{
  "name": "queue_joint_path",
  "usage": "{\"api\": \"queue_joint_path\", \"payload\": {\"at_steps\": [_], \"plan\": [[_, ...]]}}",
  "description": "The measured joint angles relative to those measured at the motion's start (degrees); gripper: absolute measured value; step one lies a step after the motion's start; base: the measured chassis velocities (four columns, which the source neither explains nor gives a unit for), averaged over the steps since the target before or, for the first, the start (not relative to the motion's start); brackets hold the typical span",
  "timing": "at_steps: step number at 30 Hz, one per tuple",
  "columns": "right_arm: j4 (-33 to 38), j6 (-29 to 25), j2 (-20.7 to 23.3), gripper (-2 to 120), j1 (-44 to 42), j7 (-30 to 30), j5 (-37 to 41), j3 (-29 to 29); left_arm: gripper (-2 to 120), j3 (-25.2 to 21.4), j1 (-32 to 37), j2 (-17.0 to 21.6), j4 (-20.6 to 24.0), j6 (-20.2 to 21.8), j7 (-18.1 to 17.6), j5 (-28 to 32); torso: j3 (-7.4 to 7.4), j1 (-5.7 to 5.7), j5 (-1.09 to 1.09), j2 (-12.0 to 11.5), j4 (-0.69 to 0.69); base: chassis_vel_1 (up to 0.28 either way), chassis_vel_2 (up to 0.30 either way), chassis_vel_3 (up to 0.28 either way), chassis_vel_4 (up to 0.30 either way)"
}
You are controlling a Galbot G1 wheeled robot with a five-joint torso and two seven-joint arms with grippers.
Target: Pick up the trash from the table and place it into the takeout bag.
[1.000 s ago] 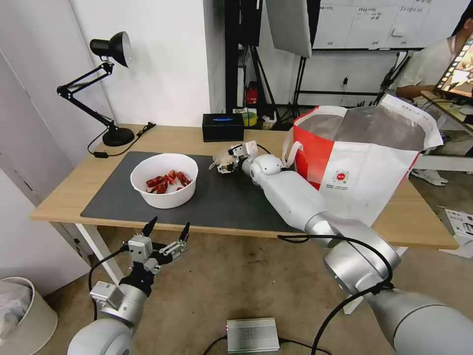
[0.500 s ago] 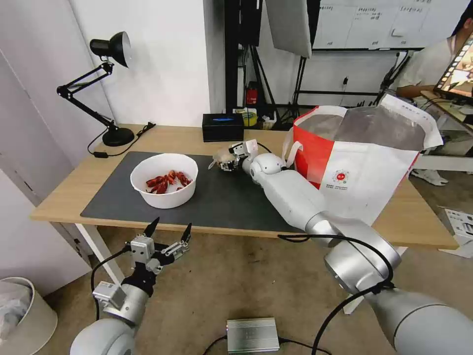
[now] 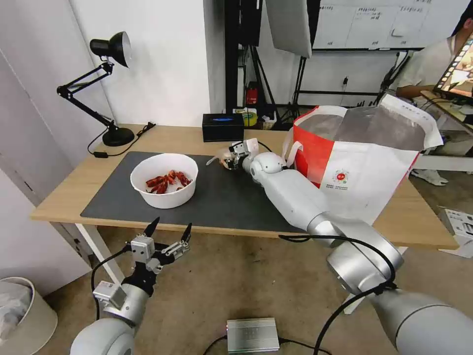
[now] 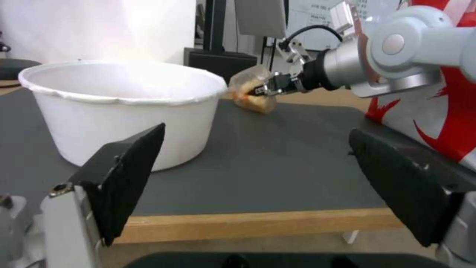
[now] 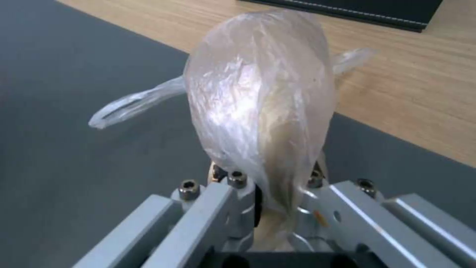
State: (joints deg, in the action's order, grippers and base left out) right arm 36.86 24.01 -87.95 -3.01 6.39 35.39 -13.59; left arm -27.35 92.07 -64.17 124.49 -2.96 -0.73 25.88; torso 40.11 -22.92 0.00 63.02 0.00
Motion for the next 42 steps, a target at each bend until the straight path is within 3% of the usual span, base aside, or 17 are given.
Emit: {"api": "queue_joint_path", "payload": {"at_steps": [7,12,14,16,18,22,42], "plan": [[5.26,1.84,2.48,4,-0.16,-2.19,2.73,-0.43,100,-0.16,-0.04,0.01,0.19,-0.01,-0.08,0.08,0.00,0.00,0.00,0.00,0.00,0.000,0.000,0.000,0.000],[14.35,4.26,5.79,4,-1.14,-6.93,5.36,-0.63,100,-0.35,0.00,0.03,0.47,-0.02,-0.12,0.13,0.00,0.00,0.01,0.00,0.01,0.000,0.000,0.000,0.000],[21.62,6.79,8.29,4,-1.47,-11.57,7.06,-1.01,100,-0.42,0.16,0.02,0.76,-0.02,-0.16,0.13,-0.01,0.00,0.01,0.00,-0.01,0.000,0.000,0.000,0.000],[23.36,7.49,9.05,4,-1.47,-13.34,7.29,-1.33,100,-0.46,0.20,0.02,0.87,-0.02,-0.17,0.13,-0.01,0.00,0.00,0.00,-0.01,0.000,0.000,0.000,0.000],[30.32,11.59,11.59,4,-1.47,-23.85,11.33,-2.50,100,-0.63,0.40,0.02,1.23,-0.02,-0.22,0.12,-0.01,0.00,0.01,0.00,0.02,0.000,0.000,0.000,0.000],[37.28,13.95,14.05,4,-2.01,-30.87,13.61,-3.59,100,-0.95,0.82,-0.01,1.50,-0.02,-0.24,0.09,-0.01,0.01,0.01,0.01,0.00,0.000,0.000,0.000,0.000],[52.15,15.95,19.08,4,-0.79,-43.07,17.45,-3.16,100,-2.37,2.53,-0.65,3.13,0.00,-0.44,0.12,0.00,0.00,0.00,0.00,0.00,0.000,0.000,0.000,0.000]]}}
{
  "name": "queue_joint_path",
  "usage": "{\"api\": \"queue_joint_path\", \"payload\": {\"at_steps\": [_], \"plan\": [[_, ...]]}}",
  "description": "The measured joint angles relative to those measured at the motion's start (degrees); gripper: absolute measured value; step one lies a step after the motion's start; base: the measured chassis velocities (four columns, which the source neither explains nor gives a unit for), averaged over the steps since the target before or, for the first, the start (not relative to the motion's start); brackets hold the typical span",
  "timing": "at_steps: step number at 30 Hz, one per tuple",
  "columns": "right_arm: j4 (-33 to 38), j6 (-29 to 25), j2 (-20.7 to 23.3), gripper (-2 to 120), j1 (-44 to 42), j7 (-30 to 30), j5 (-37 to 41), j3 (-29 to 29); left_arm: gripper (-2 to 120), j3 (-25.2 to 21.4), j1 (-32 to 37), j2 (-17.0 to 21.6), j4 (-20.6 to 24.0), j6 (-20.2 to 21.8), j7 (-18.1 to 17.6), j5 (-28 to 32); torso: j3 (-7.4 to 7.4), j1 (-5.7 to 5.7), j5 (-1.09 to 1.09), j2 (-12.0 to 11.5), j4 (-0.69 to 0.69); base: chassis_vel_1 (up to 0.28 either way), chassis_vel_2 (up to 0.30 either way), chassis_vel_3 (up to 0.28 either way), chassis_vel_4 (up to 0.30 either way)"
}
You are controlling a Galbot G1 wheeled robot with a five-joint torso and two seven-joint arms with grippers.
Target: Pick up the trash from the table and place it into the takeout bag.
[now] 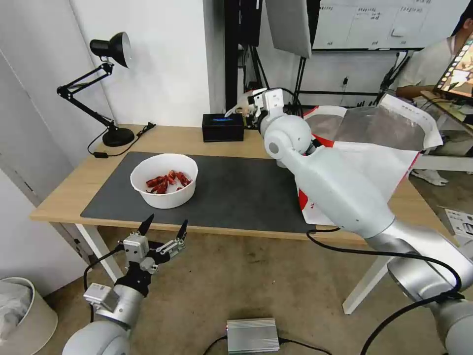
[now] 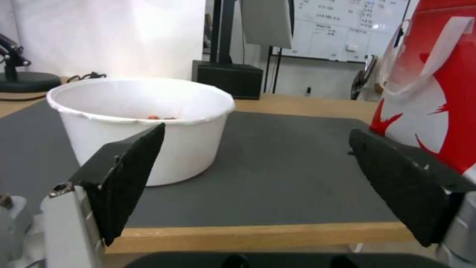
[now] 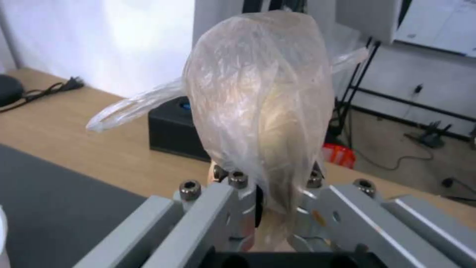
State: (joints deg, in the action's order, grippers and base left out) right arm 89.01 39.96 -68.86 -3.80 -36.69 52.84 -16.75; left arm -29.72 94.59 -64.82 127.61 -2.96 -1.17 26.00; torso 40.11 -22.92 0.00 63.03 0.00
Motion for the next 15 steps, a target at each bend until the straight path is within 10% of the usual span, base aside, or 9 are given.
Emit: {"api": "queue_joint_path", "payload": {"at_steps": [15], "plan": [[11.26,1.46,7.13,4,-0.82,-6.44,4.94,3.70,100,-4.10,5.70,-3.30,3.66,-0.24,0.13,-1.25,0.00,0.00,0.01,0.00,0.01,0.000,0.000,0.000,0.000]]}}
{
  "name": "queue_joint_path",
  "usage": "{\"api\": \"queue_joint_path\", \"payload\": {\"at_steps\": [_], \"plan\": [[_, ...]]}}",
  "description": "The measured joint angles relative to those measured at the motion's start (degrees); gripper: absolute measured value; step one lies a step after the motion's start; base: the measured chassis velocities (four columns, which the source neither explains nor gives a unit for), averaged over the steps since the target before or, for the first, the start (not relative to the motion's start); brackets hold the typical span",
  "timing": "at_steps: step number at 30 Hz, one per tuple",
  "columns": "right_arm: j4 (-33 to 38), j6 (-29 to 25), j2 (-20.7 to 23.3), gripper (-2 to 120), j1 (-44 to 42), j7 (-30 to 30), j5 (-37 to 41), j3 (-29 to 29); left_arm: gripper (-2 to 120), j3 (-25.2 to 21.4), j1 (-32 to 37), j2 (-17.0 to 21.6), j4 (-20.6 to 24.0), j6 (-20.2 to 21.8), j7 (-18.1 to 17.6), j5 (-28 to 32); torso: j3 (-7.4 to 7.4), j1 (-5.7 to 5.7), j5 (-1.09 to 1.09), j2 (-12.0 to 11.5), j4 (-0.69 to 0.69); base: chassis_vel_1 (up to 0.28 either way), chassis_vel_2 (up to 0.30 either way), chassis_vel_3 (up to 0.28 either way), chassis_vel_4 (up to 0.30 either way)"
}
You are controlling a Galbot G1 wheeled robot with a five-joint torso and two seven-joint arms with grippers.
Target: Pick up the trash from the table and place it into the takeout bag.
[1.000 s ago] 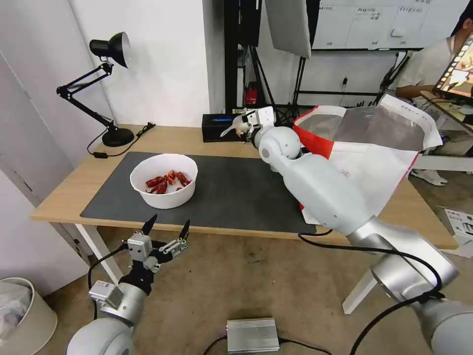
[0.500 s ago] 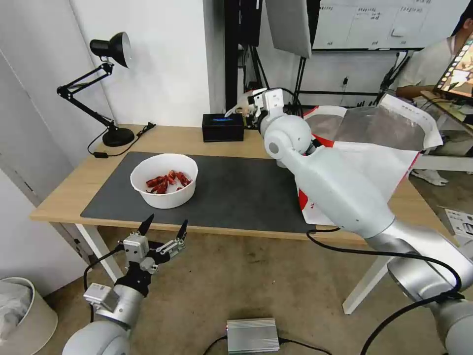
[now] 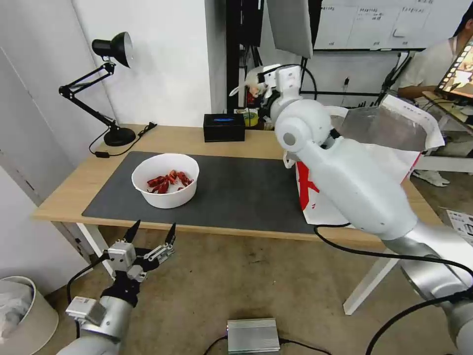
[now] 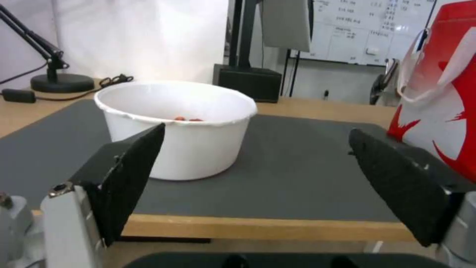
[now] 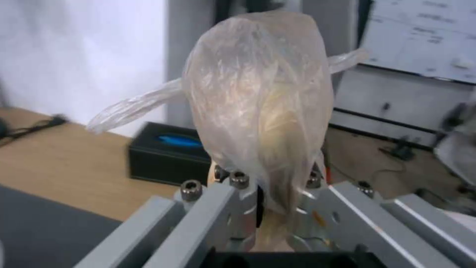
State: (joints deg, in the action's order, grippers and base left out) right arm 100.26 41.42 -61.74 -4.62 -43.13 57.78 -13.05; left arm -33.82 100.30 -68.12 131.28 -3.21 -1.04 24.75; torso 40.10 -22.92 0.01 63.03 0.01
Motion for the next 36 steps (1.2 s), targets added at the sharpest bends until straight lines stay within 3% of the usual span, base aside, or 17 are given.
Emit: {"api": "queue_joint_path", "payload": {"at_steps": [13,21,32,36], "plan": [[14.60,-1.28,18.71,4,-14.01,-0.45,1.47,12.27,100,1.09,0.07,-0.03,0.80,-0.03,0.08,-1.11,-0.01,0.01,0.01,0.00,0.02,0.000,0.000,0.000,0.000],[15.75,-3.65,20.93,4,-20.78,1.40,-2.53,15.63,100,2.27,-0.89,0.13,0.39,-0.03,0.09,-1.40,0.00,-0.01,0.00,0.00,0.00,0.000,0.000,0.000,0.000],[17.54,-3.76,21.94,4,-24.96,0.13,0.10,18.57,100,2.48,-0.80,0.40,0.56,-0.03,0.12,-1.41,0.00,0.00,-0.01,0.00,0.00,0.000,0.000,0.000,0.000],[18.06,-3.81,22.21,17,-25.86,-0.13,0.99,19.22,100,2.58,-0.77,0.38,0.62,-0.03,0.14,-1.43,0.00,0.00,-0.01,0.00,-0.01,0.000,0.000,0.000,0.000]]}}
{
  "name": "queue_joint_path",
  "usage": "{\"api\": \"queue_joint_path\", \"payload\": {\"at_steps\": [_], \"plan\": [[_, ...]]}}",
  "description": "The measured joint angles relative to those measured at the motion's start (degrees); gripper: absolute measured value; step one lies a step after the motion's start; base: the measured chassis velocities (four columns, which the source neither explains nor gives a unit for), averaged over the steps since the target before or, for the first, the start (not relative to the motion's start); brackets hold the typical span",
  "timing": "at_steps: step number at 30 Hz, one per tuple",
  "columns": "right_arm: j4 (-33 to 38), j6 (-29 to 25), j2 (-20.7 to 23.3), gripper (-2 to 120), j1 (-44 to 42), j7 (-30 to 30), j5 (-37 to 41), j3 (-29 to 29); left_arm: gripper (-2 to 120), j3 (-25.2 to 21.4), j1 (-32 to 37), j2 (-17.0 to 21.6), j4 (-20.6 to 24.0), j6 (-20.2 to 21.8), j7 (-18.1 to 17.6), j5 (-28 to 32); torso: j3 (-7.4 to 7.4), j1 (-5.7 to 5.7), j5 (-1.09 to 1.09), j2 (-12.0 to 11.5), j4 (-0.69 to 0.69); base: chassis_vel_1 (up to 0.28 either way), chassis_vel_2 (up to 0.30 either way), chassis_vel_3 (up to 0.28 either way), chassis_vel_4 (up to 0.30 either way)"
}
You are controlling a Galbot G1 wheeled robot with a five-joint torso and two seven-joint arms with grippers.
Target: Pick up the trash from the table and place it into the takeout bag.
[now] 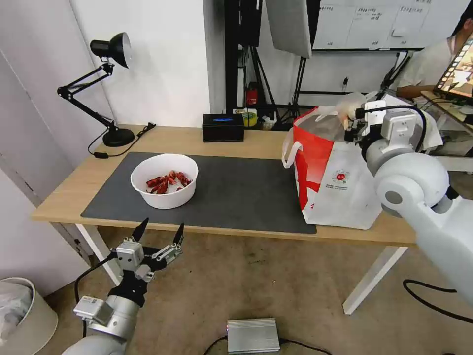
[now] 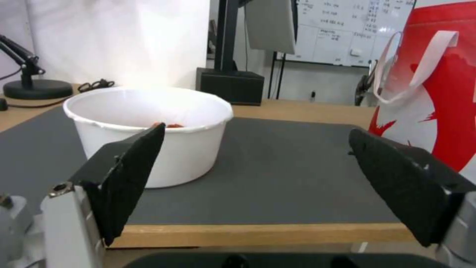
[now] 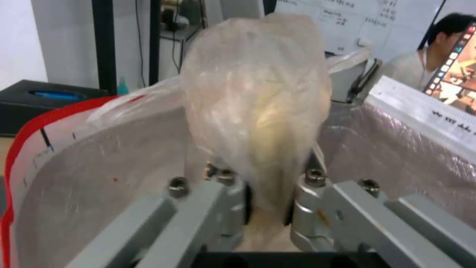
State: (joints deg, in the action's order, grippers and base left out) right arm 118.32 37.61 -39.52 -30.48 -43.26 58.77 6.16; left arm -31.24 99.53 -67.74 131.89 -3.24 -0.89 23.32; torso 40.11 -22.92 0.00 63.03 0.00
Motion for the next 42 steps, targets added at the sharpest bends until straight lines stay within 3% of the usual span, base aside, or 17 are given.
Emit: {"api": "queue_joint_path", "payload": {"at_steps": [6,9,13,15,20,23,33,35,42], "plan": [[0.33,-0.01,0.28,35,-0.28,-0.06,0.30,0.42,100,-0.02,0.27,0.01,0.05,0.00,0.00,-0.02,0.00,0.00,0.00,0.00,0.00,0.000,0.000,0.000,0.000],[1.33,0.01,0.48,52,-1.43,-0.14,0.32,1.10,100,-0.24,0.73,0.00,0.51,0.00,0.01,-0.03,0.00,0.00,0.00,0.00,0.00,0.000,0.000,0.000,0.000],[1.90,0.03,0.64,62,-2.41,-0.15,0.31,1.62,100,-0.26,0.87,-0.03,0.65,0.00,0.01,-0.05,0.00,0.00,0.00,0.00,0.00,0.000,0.000,0.000,0.000],[2.27,0.05,0.87,74,-3.39,-0.15,0.28,2.21,100,-0.23,0.88,-0.06,0.69,0.00,0.01,-0.08,0.00,0.00,0.00,0.00,0.00,0.000,0.000,0.000,0.000],[2.33,0.06,1.22,86,-3.84,-0.11,0.23,2.56,100,-0.07,0.72,-0.13,0.69,0.02,0.01,-0.11,0.00,0.00,0.00,0.00,0.00,0.000,0.000,0.000,0.000],[2.36,0.07,1.45,99,-3.87,0.01,0.19,2.71,100,-0.01,0.68,-0.19,0.69,0.05,0.01,-0.13,0.00,0.00,0.00,0.00,0.00,0.000,0.000,0.000,0.000],[2.72,-1.31,1.19,100,-4.18,0.85,-0.70,3.28,100,-0.29,0.82,-0.18,0.91,0.06,0.00,-0.13,0.00,0.00,0.00,0.00,0.00,0.000,0.000,0.000,0.000],[2.82,-6.53,1.26,100,-5.39,5.47,-3.73,4.00,100,-0.29,0.81,-0.21,0.91,0.06,-0.01,-0.13,0.00,0.00,0.00,0.00,0.00,0.000,0.000,0.000,0.000],[5.02,-17.21,1.41,100,-8.61,12.20,-5.32,5.73,100,-0.71,1.31,-0.13,0.99,-0.14,-0.01,-0.08,0.00,0.00,0.00,0.00,-0.01,0.000,0.000,0.000,0.000]]}}
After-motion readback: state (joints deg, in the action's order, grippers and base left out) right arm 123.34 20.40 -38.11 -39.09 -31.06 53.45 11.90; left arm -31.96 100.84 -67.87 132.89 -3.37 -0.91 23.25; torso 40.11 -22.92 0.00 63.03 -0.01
